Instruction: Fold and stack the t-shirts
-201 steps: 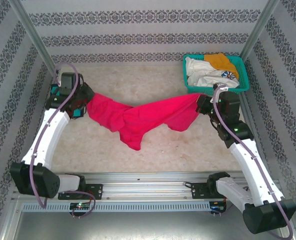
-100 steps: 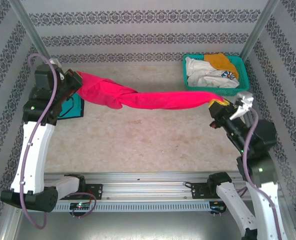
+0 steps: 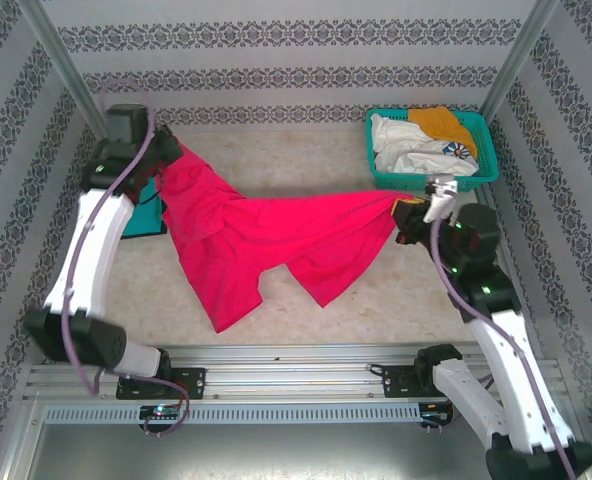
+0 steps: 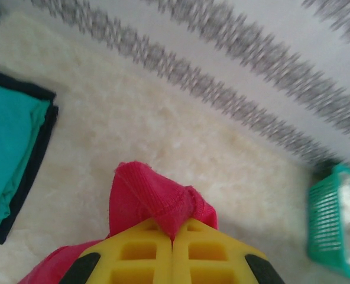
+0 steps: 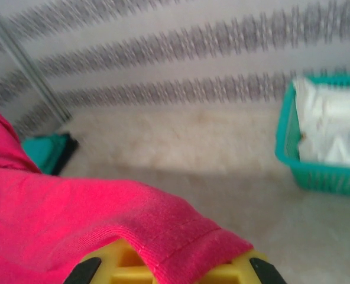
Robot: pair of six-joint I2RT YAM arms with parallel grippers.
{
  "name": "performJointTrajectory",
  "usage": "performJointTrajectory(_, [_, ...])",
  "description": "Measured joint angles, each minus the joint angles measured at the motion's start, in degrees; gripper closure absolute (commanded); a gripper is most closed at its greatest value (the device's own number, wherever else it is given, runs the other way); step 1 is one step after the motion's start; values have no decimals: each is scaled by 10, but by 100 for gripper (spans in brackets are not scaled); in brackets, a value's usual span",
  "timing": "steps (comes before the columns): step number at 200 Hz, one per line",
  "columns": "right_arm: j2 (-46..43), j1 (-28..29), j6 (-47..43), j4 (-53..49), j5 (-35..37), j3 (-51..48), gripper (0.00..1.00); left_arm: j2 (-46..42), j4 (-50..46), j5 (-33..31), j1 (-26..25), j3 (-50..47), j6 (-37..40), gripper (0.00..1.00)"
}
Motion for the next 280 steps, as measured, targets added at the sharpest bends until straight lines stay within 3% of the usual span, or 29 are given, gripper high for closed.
performJointTrajectory(12, [50, 2, 0, 14, 7, -21, 100, 68, 4, 10, 0, 10, 5, 25])
performJointTrajectory(21, [88, 4, 1, 25, 9, -34, 100, 116, 8, 13, -1, 17, 7, 2])
performJointTrajectory(25, [106, 5, 3, 29, 9, -39, 100, 136, 8, 14, -2, 21, 8, 0])
performJointTrajectory(49, [190, 6, 11, 48, 27, -51, 100, 224, 6, 12, -7, 33, 8, 0])
performJointTrajectory(68, [223, 5, 18, 59, 46, -51, 100, 228, 6, 2, -16, 16, 8, 0])
performJointTrajectory(88, [238, 4, 26, 69, 59, -51, 100, 162, 16, -26, -31, -53, 2, 0])
performJointTrajectory(116, [246, 2, 47, 78, 73, -58, 100, 3, 30, -61, -57, -195, -35, 0])
performJointTrajectory(150, [246, -3, 72, 80, 78, -84, 100, -94, 39, -64, -104, -352, -126, 18])
performJointTrajectory(180, [246, -3, 83, 80, 78, -101, 100, -92, 50, -43, -132, -460, -202, 38])
performJointTrajectory(238, [245, -3, 92, 80, 78, -108, 100, -26, 98, -11, -132, -478, -282, 53])
performJointTrajectory(280, [239, -3, 92, 78, 78, -110, 100, 15, 115, 6, -132, -478, -302, 48])
